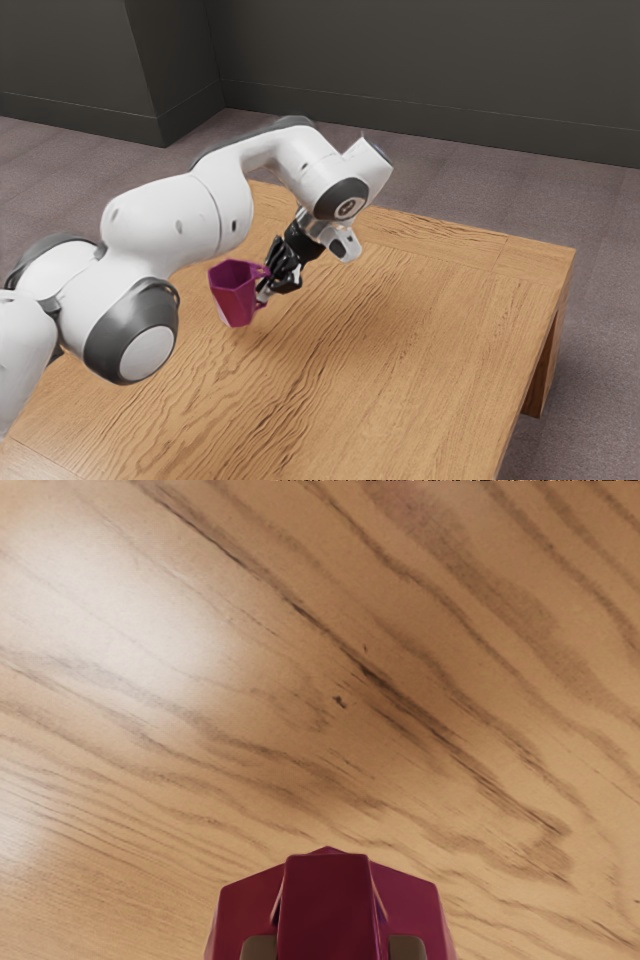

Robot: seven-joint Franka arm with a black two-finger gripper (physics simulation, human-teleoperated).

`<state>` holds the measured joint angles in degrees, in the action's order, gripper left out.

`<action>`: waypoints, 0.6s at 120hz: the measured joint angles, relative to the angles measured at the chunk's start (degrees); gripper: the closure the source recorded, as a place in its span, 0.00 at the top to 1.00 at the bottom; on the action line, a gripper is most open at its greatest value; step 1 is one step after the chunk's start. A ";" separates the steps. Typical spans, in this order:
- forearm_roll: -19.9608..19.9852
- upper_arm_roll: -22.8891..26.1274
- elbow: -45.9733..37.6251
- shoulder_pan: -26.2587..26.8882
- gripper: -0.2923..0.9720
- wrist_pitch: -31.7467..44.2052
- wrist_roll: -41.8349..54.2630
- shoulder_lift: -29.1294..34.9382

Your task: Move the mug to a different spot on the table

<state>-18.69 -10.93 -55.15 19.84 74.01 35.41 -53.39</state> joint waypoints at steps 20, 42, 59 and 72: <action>0.30 0.69 -0.70 -0.04 0.21 1.54 0.27 -0.40; 0.54 0.85 -2.10 -0.39 0.21 3.17 0.48 -0.73; 0.82 0.86 -2.75 -0.42 0.21 4.33 0.60 -0.80; 1.12 0.86 -3.10 -0.48 0.21 5.15 0.67 -0.81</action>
<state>-17.57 -10.07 -58.25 19.36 79.16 36.08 -54.19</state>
